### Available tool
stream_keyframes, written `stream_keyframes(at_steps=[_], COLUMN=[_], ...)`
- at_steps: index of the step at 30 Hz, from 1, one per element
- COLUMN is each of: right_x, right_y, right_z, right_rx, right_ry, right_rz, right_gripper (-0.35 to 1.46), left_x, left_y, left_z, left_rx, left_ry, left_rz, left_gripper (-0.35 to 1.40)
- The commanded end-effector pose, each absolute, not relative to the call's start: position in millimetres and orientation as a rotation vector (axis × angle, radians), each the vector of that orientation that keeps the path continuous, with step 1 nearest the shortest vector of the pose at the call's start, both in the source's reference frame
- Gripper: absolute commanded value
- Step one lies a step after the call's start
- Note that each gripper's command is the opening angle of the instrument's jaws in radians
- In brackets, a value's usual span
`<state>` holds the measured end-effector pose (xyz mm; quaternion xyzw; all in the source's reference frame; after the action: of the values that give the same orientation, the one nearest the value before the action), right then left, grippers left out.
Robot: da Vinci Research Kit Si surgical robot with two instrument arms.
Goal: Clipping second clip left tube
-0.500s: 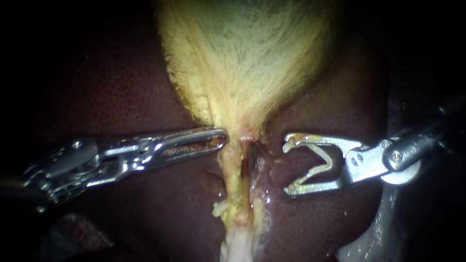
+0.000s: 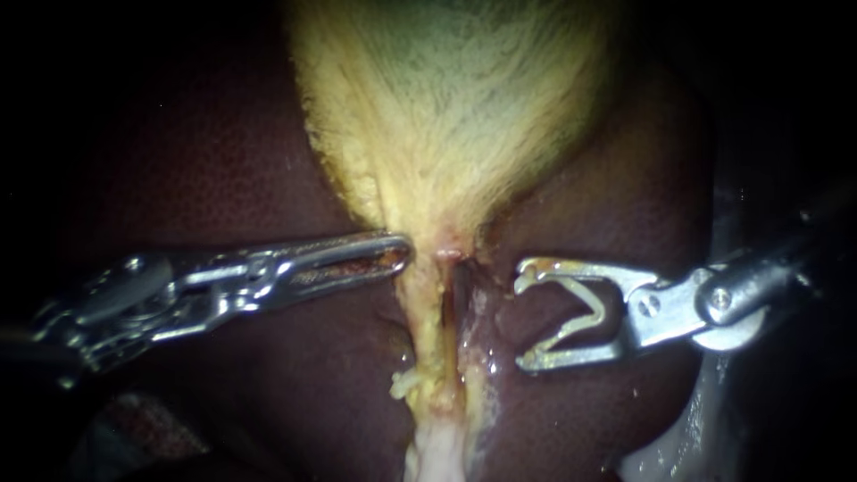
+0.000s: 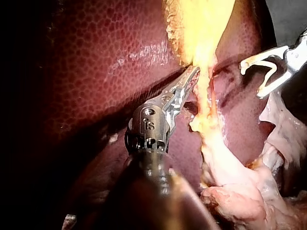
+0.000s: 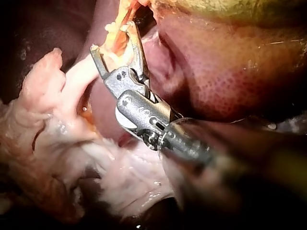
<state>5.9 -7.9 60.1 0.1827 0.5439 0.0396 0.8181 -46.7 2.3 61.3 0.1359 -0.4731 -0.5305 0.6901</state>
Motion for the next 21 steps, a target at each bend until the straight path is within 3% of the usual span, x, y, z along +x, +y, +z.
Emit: stream_keyframes(at_steps=[1, 13, 21], right_x=[6.4, 13.2, 14.2], right_y=[-8.3, -11.1, -10.7], right_z=[60.4, 64.0, 66.6], right_rx=[0.402, 0.478, 0.482], right_ry=[1.158, 1.143, 1.13], right_rz=[0.1, 0.167, 0.175], right_gripper=[0.6, 0.6, 0.58], left_x=[-46.2, -44.1, -44.3], left_y=[2.3, 2.6, 2.4], left_z=[61.1, 59.2, 58.3], left_rx=[0.301, 0.29, 0.288], left_ry=[-1.058, -1.057, -1.062], left_rz=[-1.191, -1.206, -1.21], left_gripper=[-0.33, -0.33, -0.33])
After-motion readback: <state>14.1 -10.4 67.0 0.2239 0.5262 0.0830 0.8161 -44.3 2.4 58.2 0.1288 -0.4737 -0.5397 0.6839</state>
